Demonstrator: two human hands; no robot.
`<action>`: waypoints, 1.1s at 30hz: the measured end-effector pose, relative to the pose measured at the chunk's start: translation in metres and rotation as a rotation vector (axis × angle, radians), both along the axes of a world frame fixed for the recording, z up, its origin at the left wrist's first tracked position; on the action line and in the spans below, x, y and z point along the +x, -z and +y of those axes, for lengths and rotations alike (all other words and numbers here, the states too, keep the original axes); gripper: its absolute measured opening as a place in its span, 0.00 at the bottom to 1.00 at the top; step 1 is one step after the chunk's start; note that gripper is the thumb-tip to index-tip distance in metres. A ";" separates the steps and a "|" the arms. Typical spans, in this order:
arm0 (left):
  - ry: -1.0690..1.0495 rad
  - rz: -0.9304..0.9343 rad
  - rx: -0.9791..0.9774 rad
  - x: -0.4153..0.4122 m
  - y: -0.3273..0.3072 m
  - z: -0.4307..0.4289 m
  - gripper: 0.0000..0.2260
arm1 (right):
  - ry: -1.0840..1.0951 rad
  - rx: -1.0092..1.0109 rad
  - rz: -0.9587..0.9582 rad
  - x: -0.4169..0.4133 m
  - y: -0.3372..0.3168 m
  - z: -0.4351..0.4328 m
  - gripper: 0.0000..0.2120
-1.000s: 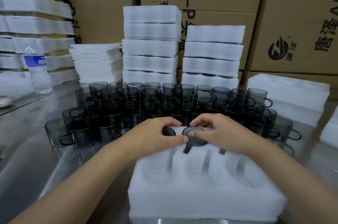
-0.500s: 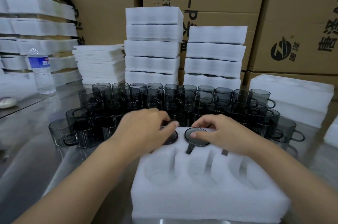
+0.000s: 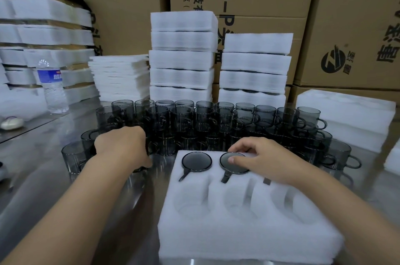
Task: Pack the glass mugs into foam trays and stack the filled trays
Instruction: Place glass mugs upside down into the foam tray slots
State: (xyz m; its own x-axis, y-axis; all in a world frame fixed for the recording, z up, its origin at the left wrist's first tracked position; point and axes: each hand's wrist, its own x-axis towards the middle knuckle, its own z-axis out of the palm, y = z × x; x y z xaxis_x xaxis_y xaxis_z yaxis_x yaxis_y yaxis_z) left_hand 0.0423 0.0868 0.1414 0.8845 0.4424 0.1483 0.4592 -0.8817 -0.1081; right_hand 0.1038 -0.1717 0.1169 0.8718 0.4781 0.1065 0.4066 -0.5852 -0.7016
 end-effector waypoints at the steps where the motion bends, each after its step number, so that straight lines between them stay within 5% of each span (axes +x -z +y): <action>1: 0.015 0.010 -0.007 0.000 0.000 0.000 0.17 | 0.000 -0.003 -0.003 0.000 0.000 0.000 0.04; 10: 0.069 0.058 -0.069 0.004 0.010 -0.007 0.20 | -0.014 0.003 -0.038 0.001 0.002 -0.001 0.06; 20: 0.250 -0.460 -0.061 -0.007 0.002 -0.043 0.13 | -0.015 -0.056 -0.063 0.004 0.004 -0.001 0.08; 27: 0.557 -0.645 -0.280 -0.011 0.013 -0.067 0.12 | -0.007 -0.051 -0.078 0.005 0.005 -0.001 0.07; 33: 0.858 -0.658 -0.160 -0.013 0.020 -0.074 0.14 | -0.031 0.175 -0.084 0.004 0.003 0.002 0.10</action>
State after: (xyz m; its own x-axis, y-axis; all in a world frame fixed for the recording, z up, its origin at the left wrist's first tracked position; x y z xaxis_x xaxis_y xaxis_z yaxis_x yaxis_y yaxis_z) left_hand 0.0298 0.0127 0.1219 0.6760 -0.2275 0.7009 -0.3893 -0.9178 0.0776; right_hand 0.1077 -0.1693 0.1140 0.8417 0.4720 0.2622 0.4837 -0.4437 -0.7544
